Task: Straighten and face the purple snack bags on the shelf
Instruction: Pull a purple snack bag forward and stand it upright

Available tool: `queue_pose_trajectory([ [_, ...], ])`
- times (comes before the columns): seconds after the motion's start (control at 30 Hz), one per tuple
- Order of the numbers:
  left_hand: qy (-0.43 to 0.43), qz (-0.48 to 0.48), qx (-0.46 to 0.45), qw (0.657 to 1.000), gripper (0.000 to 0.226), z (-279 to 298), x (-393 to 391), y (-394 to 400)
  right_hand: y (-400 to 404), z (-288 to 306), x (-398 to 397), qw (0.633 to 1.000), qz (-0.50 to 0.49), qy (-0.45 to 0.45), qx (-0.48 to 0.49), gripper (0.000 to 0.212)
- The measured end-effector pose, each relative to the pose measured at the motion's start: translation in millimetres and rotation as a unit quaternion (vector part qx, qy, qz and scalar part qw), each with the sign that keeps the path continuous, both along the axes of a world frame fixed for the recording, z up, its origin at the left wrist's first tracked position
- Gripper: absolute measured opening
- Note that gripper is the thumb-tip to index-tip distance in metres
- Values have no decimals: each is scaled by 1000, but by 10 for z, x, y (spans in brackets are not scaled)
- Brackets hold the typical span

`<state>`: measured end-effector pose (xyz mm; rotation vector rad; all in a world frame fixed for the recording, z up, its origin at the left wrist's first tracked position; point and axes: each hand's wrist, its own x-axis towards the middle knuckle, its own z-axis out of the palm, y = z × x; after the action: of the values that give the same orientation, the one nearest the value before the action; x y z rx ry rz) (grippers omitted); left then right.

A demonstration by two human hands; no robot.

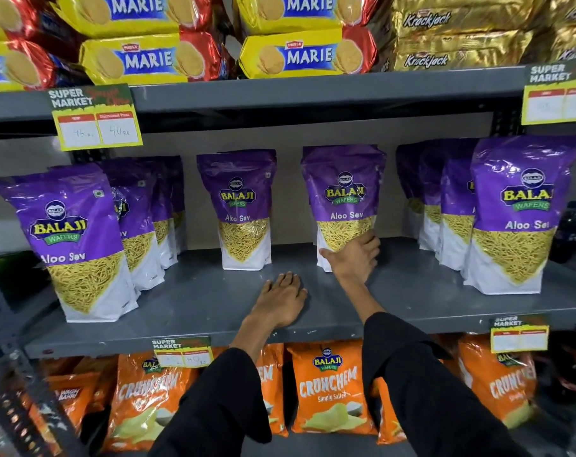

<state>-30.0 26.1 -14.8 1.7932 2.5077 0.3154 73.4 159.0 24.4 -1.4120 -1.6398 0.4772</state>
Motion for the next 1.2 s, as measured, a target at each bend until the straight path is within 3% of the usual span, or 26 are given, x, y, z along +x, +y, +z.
queue_pose_trajectory([
  [0.6, 26, 17, -22, 999, 60, 75, 92, -41, -680, -148, 597, 999, 7, 7, 35, 137],
  [1.2, 47, 14, -16, 999, 55, 65, 152, -94, -1001, -198, 664, 997, 29, 55, 36, 118],
])
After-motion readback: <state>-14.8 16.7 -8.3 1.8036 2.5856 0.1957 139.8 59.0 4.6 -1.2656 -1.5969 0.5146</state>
